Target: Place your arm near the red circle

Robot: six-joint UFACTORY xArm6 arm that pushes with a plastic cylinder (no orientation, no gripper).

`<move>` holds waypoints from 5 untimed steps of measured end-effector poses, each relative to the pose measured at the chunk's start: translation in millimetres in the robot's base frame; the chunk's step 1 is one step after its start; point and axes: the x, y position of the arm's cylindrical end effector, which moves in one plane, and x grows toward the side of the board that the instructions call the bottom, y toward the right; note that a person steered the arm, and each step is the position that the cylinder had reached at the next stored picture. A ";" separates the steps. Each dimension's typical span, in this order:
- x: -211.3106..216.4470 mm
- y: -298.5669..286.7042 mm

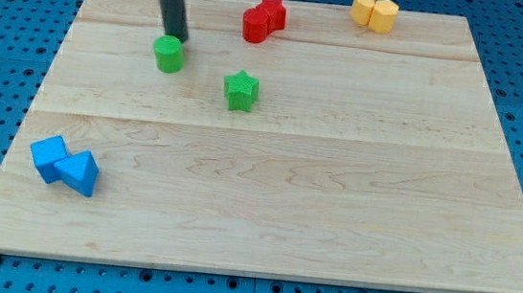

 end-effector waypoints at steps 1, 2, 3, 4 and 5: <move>-4.0 -51.1; 28.0 -42.2; 53.4 18.8; 52.7 34.9; 48.5 30.2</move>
